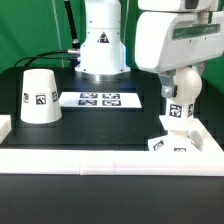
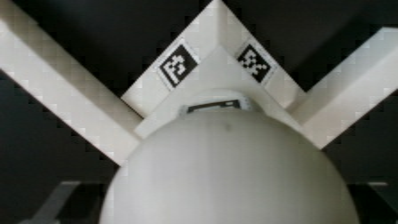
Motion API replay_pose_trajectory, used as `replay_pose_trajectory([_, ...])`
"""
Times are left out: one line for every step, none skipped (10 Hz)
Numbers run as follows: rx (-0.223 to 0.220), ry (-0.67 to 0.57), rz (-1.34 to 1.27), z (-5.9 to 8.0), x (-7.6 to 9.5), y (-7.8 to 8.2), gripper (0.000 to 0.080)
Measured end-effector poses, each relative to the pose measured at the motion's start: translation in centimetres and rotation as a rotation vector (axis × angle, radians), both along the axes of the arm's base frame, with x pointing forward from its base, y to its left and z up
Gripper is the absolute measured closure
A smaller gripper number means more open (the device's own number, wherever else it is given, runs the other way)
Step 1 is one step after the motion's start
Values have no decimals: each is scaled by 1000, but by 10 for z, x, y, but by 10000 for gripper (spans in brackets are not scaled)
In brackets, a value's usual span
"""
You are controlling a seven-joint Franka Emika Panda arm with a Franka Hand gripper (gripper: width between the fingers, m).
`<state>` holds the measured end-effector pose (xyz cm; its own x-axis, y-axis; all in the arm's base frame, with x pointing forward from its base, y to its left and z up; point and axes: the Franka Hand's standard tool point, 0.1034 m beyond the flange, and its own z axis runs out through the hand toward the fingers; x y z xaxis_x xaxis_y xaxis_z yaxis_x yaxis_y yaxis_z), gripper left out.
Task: Assemble lamp
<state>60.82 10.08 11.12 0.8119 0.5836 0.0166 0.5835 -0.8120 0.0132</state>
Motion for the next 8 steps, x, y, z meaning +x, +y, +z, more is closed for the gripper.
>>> replay_pose_trajectory([4, -5, -92, 0, -1, 0, 222])
replay_pose_trajectory([9, -12, -199, 0, 0, 0, 220])
replay_pose_trajectory([13, -15, -280, 0, 0, 0, 220])
replay_pose_trajectory([17, -19, -332, 0, 0, 0, 220])
replay_pose_trajectory([30, -20, -457, 0, 1, -2, 220])
replay_pose_trajectory([36, -18, -553, 0, 1, -2, 220])
replay_pose_trajectory([40, -16, -650, 0, 1, -3, 220])
replay_pose_trajectory([44, -15, -767, 0, 1, -3, 220])
